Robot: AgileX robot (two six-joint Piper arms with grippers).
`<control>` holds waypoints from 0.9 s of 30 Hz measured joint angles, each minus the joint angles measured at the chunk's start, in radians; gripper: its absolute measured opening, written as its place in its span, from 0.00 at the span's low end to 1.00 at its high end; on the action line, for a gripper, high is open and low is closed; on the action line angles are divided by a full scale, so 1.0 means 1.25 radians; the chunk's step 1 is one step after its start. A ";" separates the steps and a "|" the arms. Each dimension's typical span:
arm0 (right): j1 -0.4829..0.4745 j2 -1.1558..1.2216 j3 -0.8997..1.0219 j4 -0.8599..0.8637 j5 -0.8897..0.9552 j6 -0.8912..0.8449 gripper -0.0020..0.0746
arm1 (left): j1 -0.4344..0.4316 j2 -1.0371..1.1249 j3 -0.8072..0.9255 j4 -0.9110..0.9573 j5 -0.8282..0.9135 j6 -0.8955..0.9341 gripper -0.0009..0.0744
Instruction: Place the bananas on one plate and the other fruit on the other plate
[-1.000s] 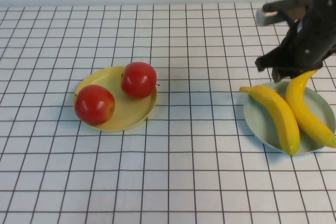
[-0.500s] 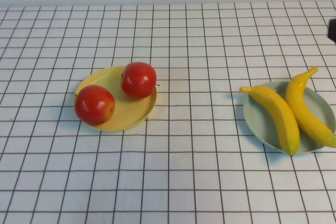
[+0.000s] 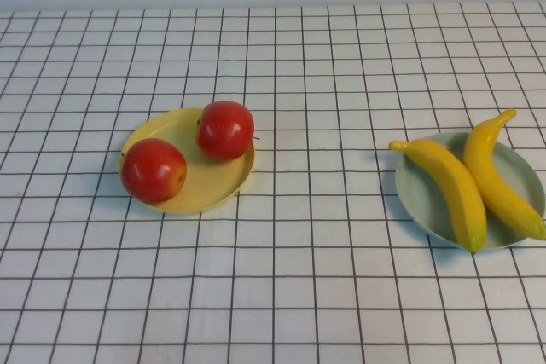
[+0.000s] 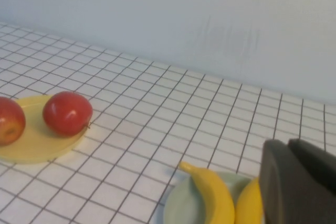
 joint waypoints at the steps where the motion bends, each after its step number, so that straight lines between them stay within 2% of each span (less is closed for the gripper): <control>1: 0.000 -0.010 0.018 -0.001 0.000 0.003 0.01 | 0.000 0.000 0.000 0.000 0.000 0.000 0.01; 9: 0.000 -0.076 0.178 -0.009 -0.085 0.005 0.01 | 0.000 0.000 0.000 0.000 0.000 0.000 0.01; 20: -0.002 -0.237 0.443 -0.015 -0.350 0.007 0.01 | 0.000 0.000 0.000 0.000 0.000 0.000 0.01; 24: -0.047 -0.308 0.496 -0.014 -0.346 0.008 0.01 | 0.000 0.000 0.000 0.000 0.000 0.000 0.01; 27: -0.118 -0.355 0.513 -0.014 -0.332 0.010 0.01 | 0.000 0.000 0.000 0.000 0.000 0.000 0.01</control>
